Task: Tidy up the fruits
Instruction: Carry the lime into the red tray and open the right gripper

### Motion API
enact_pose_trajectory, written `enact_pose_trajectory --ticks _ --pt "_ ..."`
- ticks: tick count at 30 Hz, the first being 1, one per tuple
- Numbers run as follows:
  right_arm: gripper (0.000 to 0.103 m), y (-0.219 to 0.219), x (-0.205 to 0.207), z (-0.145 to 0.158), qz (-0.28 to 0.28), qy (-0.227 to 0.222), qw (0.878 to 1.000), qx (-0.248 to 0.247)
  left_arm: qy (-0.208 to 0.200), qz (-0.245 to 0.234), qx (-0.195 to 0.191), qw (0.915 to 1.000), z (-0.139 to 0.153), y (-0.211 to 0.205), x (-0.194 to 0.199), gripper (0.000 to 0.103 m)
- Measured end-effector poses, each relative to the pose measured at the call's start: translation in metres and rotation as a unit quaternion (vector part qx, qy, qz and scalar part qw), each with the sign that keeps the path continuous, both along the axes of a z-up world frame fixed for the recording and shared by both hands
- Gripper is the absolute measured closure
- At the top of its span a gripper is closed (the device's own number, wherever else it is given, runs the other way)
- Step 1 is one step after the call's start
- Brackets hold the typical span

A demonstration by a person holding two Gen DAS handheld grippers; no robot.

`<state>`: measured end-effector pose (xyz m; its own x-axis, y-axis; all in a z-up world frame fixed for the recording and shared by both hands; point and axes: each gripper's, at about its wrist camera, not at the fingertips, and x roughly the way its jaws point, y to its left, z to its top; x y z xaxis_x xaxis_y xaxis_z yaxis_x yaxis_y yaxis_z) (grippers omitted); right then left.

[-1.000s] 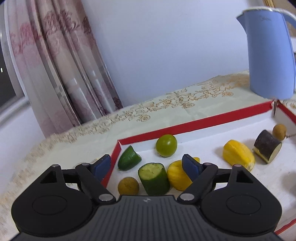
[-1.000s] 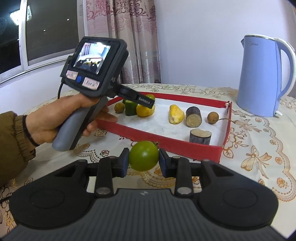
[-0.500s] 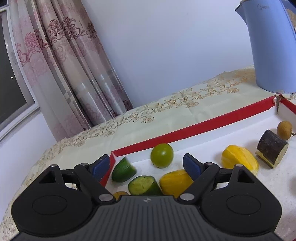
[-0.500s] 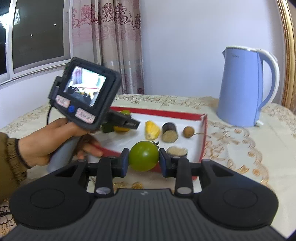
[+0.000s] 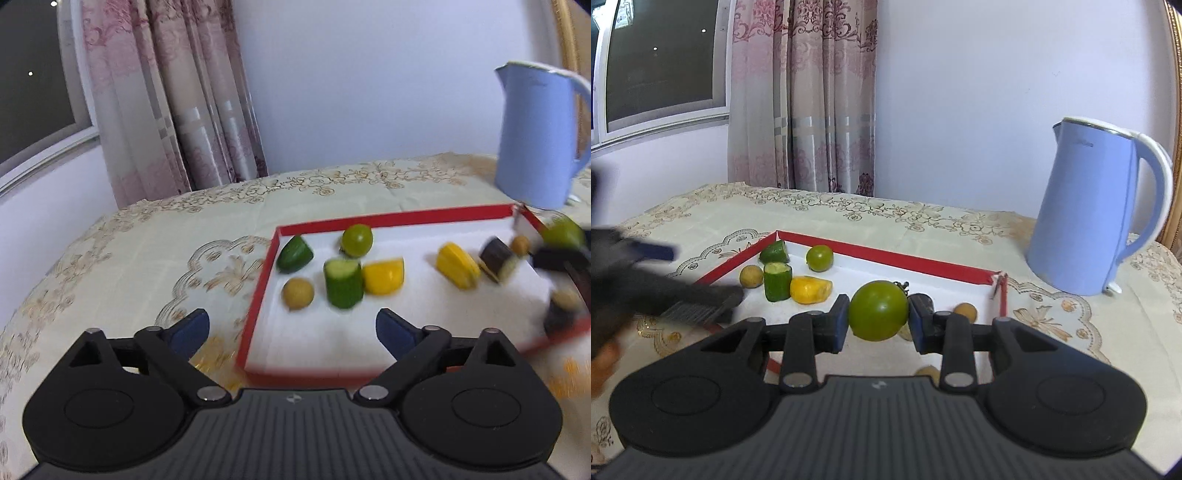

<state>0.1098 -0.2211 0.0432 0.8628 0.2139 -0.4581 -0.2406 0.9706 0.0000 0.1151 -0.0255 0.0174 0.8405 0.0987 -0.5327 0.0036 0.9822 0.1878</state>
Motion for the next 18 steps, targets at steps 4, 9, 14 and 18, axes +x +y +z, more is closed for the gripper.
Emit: enact_pose_trajectory --ticks 4,9,14,18 --pt "0.071 0.003 0.012 -0.008 -0.014 0.000 1.000 0.012 -0.019 -0.013 0.025 0.9994 -0.013 0.003 -0.023 0.005" --pt "0.072 0.005 0.020 -0.023 -0.025 0.010 1.000 0.002 -0.019 -0.027 -0.007 0.9994 -0.018 0.009 -0.013 0.005" --pt "0.072 0.010 0.027 -0.033 -0.028 0.019 0.999 -0.009 -0.001 -0.035 -0.031 0.9989 -0.021 0.017 -0.011 0.005" --pt "0.072 0.011 0.030 -0.038 -0.031 0.023 0.999 -0.012 -0.004 -0.035 -0.021 0.9992 -0.023 0.015 -0.014 0.005"
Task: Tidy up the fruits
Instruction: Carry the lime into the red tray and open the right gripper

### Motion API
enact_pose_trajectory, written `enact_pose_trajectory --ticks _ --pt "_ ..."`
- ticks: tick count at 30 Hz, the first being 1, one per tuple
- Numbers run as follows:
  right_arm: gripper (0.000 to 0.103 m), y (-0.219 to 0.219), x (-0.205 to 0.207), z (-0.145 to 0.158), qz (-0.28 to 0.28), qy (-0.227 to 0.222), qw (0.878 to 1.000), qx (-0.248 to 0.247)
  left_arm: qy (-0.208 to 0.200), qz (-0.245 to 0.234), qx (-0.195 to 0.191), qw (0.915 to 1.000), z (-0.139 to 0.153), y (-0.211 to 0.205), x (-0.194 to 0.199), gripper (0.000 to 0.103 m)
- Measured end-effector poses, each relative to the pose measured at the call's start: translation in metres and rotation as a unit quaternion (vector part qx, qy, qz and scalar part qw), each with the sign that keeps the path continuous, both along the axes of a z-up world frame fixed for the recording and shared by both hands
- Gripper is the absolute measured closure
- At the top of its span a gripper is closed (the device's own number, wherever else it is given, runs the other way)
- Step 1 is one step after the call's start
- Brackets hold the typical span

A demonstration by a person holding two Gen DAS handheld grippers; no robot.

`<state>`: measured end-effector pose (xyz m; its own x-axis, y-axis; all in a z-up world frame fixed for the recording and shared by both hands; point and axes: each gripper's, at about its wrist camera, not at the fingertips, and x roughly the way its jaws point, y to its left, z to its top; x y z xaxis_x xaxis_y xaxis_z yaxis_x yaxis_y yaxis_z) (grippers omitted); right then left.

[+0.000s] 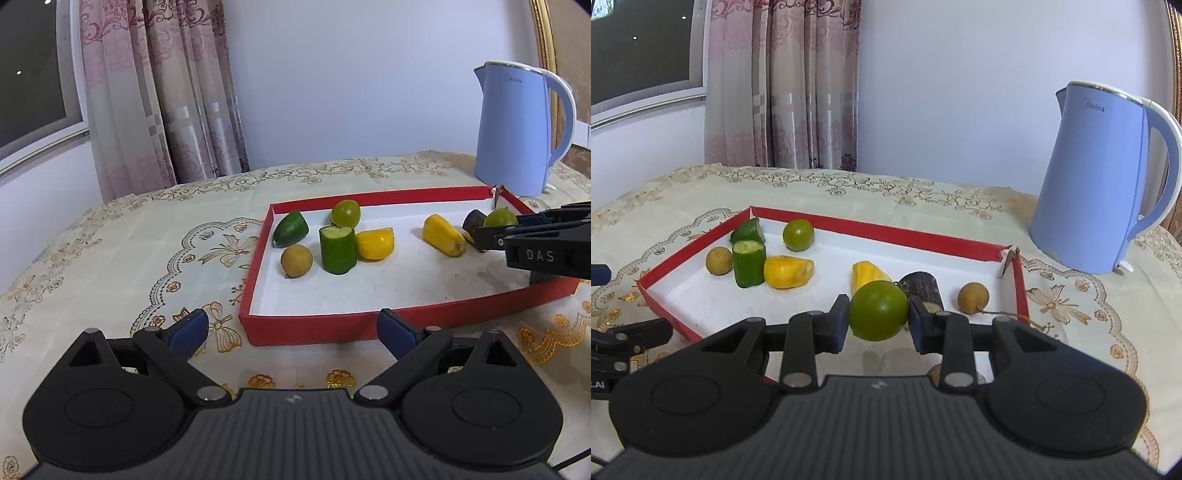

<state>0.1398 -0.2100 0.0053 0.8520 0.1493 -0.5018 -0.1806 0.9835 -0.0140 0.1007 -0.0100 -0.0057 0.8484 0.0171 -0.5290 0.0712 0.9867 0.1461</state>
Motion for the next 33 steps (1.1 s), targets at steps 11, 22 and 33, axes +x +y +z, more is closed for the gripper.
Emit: enact_pose_trajectory --ticks 11,22,33 --pt "0.071 -0.001 0.004 -0.008 -0.003 0.010 1.000 -0.002 0.021 0.005 -0.021 0.9995 -0.003 0.007 0.004 0.005" --pt "0.071 -0.006 0.007 -0.014 -0.009 0.020 1.000 0.004 0.028 0.010 -0.016 0.9994 -0.007 0.006 0.007 0.005" --pt "0.071 -0.007 0.008 -0.014 -0.007 0.021 1.000 0.009 0.026 0.013 -0.022 0.9993 -0.006 0.008 0.008 0.005"
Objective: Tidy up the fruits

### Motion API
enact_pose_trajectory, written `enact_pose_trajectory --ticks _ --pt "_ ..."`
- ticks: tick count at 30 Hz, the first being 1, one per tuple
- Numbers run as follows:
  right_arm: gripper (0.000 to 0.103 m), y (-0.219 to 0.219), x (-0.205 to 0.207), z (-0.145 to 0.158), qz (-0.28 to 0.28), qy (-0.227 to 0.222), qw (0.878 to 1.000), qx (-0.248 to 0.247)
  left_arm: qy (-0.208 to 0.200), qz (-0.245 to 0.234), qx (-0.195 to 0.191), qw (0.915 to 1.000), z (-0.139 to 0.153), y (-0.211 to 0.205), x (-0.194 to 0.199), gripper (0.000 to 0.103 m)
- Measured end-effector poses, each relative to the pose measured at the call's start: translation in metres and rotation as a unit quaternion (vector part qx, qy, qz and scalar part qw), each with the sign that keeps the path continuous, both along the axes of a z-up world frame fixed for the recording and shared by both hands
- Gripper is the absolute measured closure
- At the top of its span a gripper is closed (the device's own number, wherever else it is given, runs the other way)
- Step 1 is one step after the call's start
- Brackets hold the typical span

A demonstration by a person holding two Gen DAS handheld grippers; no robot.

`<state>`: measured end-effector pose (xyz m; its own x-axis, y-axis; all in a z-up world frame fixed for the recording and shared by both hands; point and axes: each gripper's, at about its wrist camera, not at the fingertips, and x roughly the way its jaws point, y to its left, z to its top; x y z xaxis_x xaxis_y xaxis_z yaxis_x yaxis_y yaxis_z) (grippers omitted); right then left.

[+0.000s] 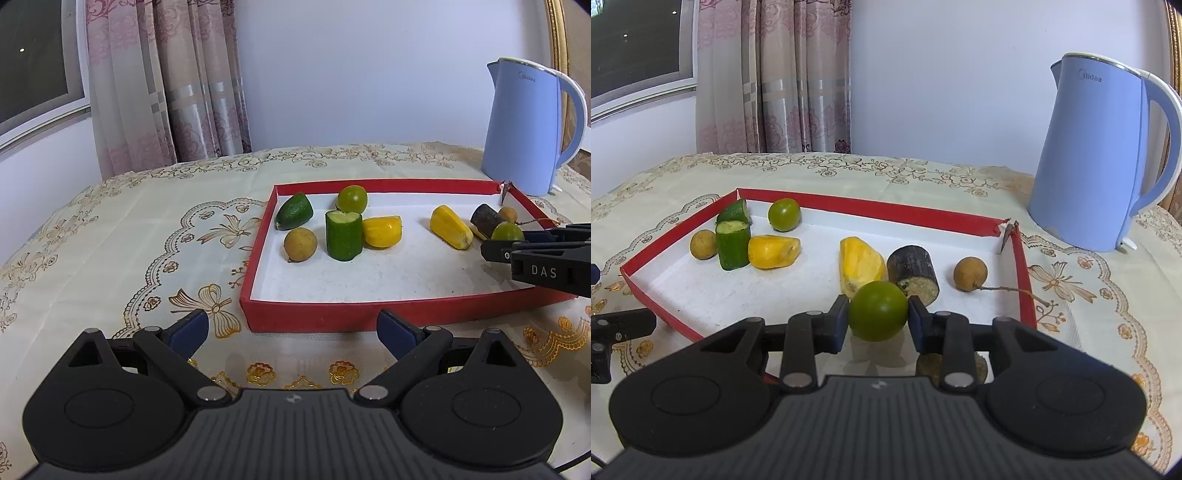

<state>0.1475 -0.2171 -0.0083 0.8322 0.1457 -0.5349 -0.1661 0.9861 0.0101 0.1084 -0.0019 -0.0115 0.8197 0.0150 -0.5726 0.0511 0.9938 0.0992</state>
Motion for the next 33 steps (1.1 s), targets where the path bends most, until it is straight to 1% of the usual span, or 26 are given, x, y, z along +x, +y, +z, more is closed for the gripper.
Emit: enact_pose_trajectory --ticks 1,2,3,4,11,12,13,15,17,18,19,20,21,23,26,30,33 --pt "0.066 0.000 0.000 0.000 0.000 -0.001 1.000 0.001 0.000 0.001 0.000 1.0000 0.000 0.000 0.000 0.005" --pt "0.059 0.000 -0.002 0.001 -0.003 -0.006 1.000 0.001 0.000 0.001 -0.001 1.0000 0.000 0.000 0.001 0.005" --pt "0.047 -0.001 -0.003 0.002 -0.006 -0.014 1.000 -0.001 0.000 0.002 -0.002 1.0000 0.000 0.000 0.001 0.005" --pt "0.044 -0.001 -0.005 0.004 -0.007 -0.022 1.000 -0.004 0.000 0.003 -0.002 1.0000 0.000 0.001 0.001 0.005" --pt "0.044 -0.005 -0.011 0.010 -0.006 -0.032 0.999 0.006 0.002 0.007 -0.004 1.0000 0.000 0.002 0.002 0.005" --pt "0.042 -0.006 -0.012 0.012 -0.007 -0.034 0.999 0.009 0.001 0.008 -0.004 1.0000 0.000 0.002 0.002 0.005" --pt "0.034 -0.007 -0.015 0.015 -0.009 -0.037 0.999 0.014 0.001 0.008 -0.005 1.0000 0.000 0.002 0.002 0.005" --pt "0.023 -0.009 -0.021 0.021 -0.013 -0.045 0.999 0.022 0.002 0.012 -0.005 0.9999 0.000 0.003 0.003 0.005" --pt "0.022 -0.011 -0.031 0.028 -0.012 -0.053 0.998 0.026 0.004 0.016 -0.007 0.9998 -0.001 0.004 0.004 0.005" --pt "0.018 -0.011 -0.037 0.031 -0.011 -0.056 0.998 0.028 0.006 0.016 -0.009 0.9998 -0.001 0.005 0.004 0.005" --pt "0.011 -0.011 -0.045 0.034 -0.007 -0.059 0.998 0.029 0.007 0.016 -0.010 0.9998 -0.001 0.005 0.004 0.005" --pt "0.007 -0.010 -0.052 0.035 -0.005 -0.061 0.998 0.026 0.008 0.017 -0.012 0.9998 -0.001 0.005 0.004 0.005" --pt "0.000 -0.009 -0.059 0.036 -0.002 -0.064 0.998 0.021 0.007 0.016 -0.013 0.9998 -0.001 0.005 0.004 0.005" --pt "0.000 -0.003 -0.076 0.035 0.007 -0.062 0.998 0.001 0.005 0.016 -0.013 0.9998 0.000 0.006 0.003 0.005" --pt "0.000 0.002 -0.093 0.030 0.015 -0.042 0.999 -0.017 0.003 0.013 -0.014 0.9998 0.001 0.005 0.002 0.005" --pt "0.000 0.009 -0.107 0.017 0.005 -0.022 0.999 -0.040 -0.003 0.012 -0.014 0.9998 0.001 0.005 0.001 0.005" --pt "0.000 0.009 -0.114 0.010 0.001 -0.014 0.999 -0.042 -0.005 0.013 -0.014 0.9998 0.002 0.005 0.000 0.005"
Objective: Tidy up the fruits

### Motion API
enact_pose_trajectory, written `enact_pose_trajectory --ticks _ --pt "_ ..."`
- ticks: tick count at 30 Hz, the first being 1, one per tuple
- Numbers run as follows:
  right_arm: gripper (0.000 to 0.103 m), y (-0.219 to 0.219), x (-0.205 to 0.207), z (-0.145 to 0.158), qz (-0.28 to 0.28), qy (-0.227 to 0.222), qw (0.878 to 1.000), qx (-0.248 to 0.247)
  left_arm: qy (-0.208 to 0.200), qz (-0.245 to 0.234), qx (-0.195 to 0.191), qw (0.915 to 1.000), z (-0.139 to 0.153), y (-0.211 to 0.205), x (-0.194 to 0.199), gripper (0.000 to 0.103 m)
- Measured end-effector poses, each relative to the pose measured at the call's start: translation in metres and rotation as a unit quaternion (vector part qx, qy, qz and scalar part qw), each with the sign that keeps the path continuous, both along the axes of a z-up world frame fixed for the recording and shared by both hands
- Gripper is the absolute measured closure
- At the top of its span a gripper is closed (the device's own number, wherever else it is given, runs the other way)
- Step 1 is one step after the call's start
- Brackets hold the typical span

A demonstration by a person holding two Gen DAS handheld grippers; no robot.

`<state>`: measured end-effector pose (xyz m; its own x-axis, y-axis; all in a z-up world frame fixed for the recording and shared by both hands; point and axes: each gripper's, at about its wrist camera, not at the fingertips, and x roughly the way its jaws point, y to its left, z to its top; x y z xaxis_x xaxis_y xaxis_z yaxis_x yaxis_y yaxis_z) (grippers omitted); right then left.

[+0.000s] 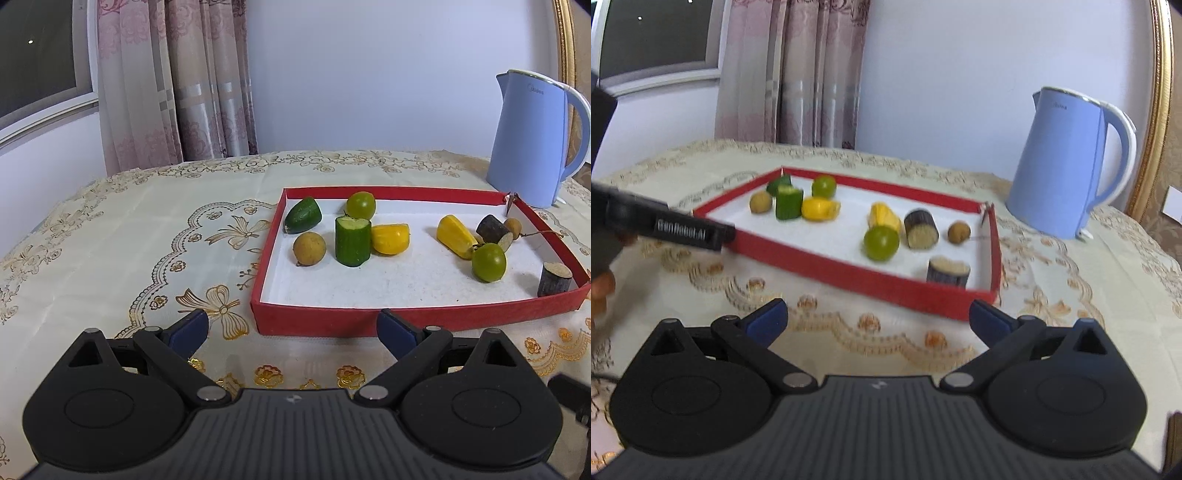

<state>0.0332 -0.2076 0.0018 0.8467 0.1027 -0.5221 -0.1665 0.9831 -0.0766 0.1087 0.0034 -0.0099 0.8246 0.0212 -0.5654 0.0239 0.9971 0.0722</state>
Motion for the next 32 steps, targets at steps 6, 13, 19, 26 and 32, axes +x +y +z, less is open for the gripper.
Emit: enact_pose_trajectory --ticks 6,13,19,26,32 --pt "0.000 -0.002 -0.006 0.000 -0.012 -0.008 1.000 0.009 0.001 0.000 0.001 1.0000 -0.001 0.000 0.001 0.005" --pt "0.000 -0.001 0.003 -0.008 -0.022 0.018 1.000 0.004 -0.002 -0.001 0.010 0.9999 0.000 -0.003 0.000 0.005" --pt "0.000 0.000 0.011 -0.015 -0.024 0.047 0.999 -0.003 0.001 -0.014 -0.004 0.9999 0.000 -0.001 -0.001 0.005" --pt "0.000 -0.009 0.021 -0.024 -0.023 0.091 0.995 0.029 0.000 -0.016 0.000 0.9999 0.000 -0.003 -0.003 0.004" --pt "0.000 -0.010 0.022 -0.025 -0.023 0.091 0.995 0.034 0.004 -0.025 -0.001 0.9997 -0.001 -0.004 -0.003 0.004"
